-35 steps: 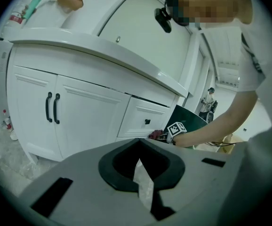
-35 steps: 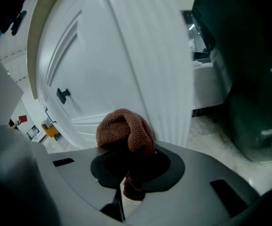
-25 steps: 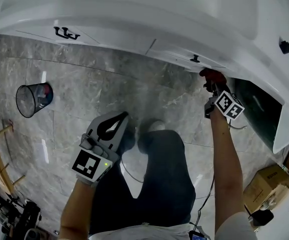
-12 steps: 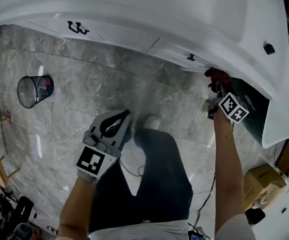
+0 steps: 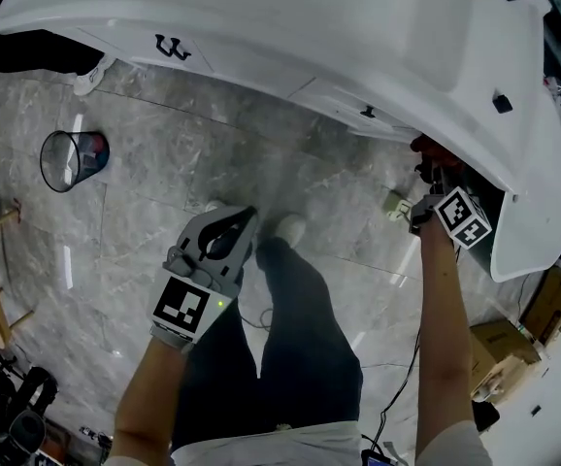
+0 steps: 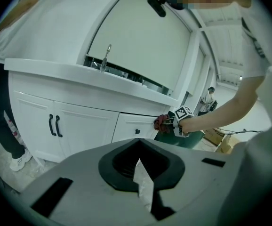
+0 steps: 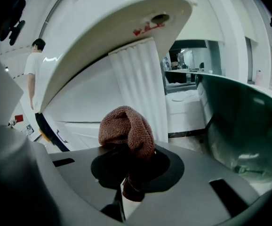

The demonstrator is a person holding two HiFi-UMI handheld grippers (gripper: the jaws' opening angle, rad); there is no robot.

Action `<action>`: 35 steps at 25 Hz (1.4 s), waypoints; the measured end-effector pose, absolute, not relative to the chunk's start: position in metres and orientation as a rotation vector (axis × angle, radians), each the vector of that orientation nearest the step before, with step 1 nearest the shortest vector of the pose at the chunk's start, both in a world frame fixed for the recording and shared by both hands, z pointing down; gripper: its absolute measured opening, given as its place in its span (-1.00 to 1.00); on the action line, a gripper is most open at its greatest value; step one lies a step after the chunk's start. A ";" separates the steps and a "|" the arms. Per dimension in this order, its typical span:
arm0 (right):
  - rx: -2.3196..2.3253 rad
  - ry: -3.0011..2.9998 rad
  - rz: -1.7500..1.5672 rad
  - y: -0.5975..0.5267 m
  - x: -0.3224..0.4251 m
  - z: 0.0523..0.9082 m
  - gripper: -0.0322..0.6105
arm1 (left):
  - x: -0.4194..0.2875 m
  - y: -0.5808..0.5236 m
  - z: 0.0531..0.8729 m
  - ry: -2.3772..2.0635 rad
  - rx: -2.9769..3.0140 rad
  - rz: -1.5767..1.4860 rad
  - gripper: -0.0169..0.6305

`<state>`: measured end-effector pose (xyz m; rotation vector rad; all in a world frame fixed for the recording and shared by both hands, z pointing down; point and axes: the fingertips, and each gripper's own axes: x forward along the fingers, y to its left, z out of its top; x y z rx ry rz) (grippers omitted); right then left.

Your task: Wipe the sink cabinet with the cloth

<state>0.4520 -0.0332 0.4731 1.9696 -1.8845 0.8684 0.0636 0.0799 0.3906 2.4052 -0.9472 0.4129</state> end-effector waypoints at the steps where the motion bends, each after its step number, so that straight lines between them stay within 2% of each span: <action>1: 1.974 -1.883 0.866 -0.034 0.451 0.469 -0.70 | 0.063 0.081 0.388 -0.946 2.403 0.410 -0.91; 13: 2.003 -1.890 0.887 -0.042 0.425 0.457 -0.71 | 0.038 0.085 0.382 -0.995 2.371 0.394 -0.91; 35: 1.672 -2.210 0.957 -0.106 0.225 0.461 -0.72 | -0.029 0.102 0.392 -1.172 2.265 0.333 -0.91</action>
